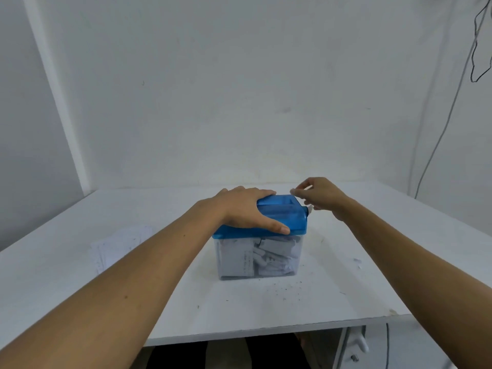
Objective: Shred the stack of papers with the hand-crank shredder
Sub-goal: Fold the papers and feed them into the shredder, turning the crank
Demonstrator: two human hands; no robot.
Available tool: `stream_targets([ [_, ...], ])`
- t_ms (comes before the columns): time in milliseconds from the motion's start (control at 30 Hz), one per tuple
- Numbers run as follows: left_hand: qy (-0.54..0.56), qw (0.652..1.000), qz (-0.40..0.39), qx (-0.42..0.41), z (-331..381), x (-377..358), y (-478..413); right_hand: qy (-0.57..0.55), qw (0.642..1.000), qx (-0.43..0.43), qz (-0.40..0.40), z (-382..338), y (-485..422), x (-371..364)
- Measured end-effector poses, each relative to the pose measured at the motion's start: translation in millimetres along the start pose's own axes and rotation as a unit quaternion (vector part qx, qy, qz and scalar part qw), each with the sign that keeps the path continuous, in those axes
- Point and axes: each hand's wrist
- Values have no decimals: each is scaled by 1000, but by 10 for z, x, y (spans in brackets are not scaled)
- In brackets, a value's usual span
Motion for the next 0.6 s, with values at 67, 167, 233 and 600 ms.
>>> stream_targets([
  [67, -10, 1000, -11, -11, -7, 29, -10, -14, 999, 34, 8, -119, -3, 11],
  [167, -48, 998, -4, -36, 8, 36, -2, 10, 993, 117, 22, -351, 67, -23],
  [233, -59, 997, 23, -39, -22, 60, 18, 28, 985, 167, 31, -498, 141, -74],
  [600, 167, 926, 247, 233, -1837, 83, 1112, 149, 896, 416, 41, -1497, 966, -733],
])
Point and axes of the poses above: each hand's wrist, its own y-axis away from the middle knuckle, its own x-axis out of the back of the hand, z = x × y, and after that the axes turned 15 degrees about z, right-handed
